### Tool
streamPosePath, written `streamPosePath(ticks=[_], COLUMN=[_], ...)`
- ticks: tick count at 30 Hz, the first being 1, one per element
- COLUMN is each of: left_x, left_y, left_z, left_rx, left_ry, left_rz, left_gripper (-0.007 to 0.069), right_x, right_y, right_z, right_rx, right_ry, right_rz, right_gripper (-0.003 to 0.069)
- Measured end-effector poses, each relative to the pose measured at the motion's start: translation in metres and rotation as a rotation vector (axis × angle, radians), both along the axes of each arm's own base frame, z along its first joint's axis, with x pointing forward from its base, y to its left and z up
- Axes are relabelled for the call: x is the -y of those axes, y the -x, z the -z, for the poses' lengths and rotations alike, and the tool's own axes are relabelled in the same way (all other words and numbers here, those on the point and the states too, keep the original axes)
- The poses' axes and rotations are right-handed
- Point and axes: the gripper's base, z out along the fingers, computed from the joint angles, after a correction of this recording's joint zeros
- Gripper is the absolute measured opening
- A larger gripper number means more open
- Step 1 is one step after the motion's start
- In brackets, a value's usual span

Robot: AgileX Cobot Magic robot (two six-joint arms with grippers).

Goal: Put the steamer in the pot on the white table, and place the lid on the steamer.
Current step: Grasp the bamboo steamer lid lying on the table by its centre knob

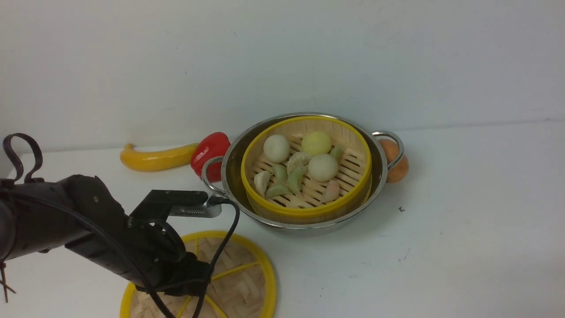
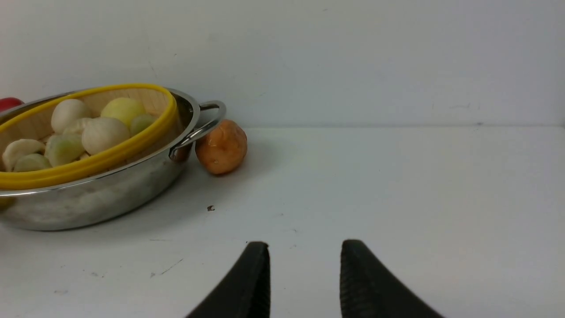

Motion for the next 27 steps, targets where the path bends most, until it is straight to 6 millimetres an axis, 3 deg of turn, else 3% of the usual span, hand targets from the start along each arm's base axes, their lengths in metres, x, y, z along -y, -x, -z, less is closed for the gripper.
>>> streamPosePath(ticks=[2,17,21,27], left_x=[0.0,-0.003,-0.009,-0.015], left_y=[0.0,0.009,0.017,0.021], left_z=[0.0,-0.007,-0.028,-0.097], left_rx=[0.0,-0.054,-0.099,0.033], left_ry=[0.001,-0.039,-0.108,-0.155], left_rz=[0.0,0.042,0.08,0.09], left_gripper=[0.0112,0.0115,0.0115,0.0115], right_x=[0.0,0.0,0.0,0.0], right_y=[0.0,0.0,0.0,0.0], right_z=[0.0,0.0,0.0,0.0], right_rx=[0.0,0.0,0.0,0.0], right_ry=[0.0,0.0,0.0,0.0], right_rz=[0.0,0.0,0.0,0.0], right_gripper=[0.0243,0.0243,0.0243,0.0243])
